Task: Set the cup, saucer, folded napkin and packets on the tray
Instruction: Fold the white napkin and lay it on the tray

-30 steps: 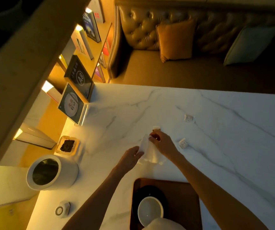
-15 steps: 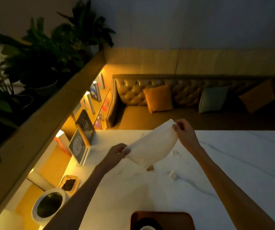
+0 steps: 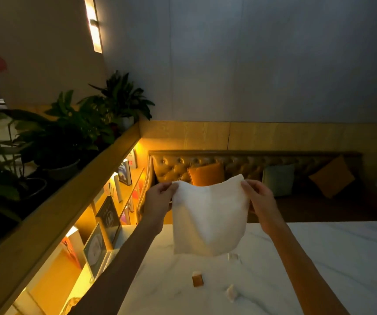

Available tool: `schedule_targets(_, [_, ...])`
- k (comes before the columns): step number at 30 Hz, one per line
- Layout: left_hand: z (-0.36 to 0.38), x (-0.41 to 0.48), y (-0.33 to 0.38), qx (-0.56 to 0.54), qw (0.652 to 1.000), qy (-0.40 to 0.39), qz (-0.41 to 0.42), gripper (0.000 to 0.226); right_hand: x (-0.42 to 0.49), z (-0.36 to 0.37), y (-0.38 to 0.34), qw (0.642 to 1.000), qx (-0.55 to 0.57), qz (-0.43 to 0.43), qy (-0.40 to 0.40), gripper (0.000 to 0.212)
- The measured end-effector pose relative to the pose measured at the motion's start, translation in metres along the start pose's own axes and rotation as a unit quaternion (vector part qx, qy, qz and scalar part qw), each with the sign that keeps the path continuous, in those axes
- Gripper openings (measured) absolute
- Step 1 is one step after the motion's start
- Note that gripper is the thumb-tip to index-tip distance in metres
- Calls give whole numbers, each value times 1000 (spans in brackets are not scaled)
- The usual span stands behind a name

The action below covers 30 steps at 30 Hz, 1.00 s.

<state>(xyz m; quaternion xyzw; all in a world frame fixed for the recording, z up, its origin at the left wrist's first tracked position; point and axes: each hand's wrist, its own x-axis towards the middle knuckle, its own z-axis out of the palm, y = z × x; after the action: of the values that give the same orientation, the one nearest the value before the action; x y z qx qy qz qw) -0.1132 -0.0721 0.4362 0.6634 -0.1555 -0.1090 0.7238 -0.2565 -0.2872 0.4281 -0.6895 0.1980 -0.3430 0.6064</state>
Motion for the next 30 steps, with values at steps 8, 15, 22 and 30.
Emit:
schedule_targets(8, [40,-35,10,42,996,44,64,29,-39,71,-14,979,-107,-147,90,3])
schedule_targets(15, [39,-58,11,22,991,36,128,25,-67,114,-18,880,-240,-375,168,46])
schedule_targets(22, [22,-55,9,25,990,55,127,24,-68,125,-6,861,-284,-393,153,34])
schedule_targets(30, [16,-54,7,26,989,40,143,17,-76,130,-5,865,-293,-379,154,29])
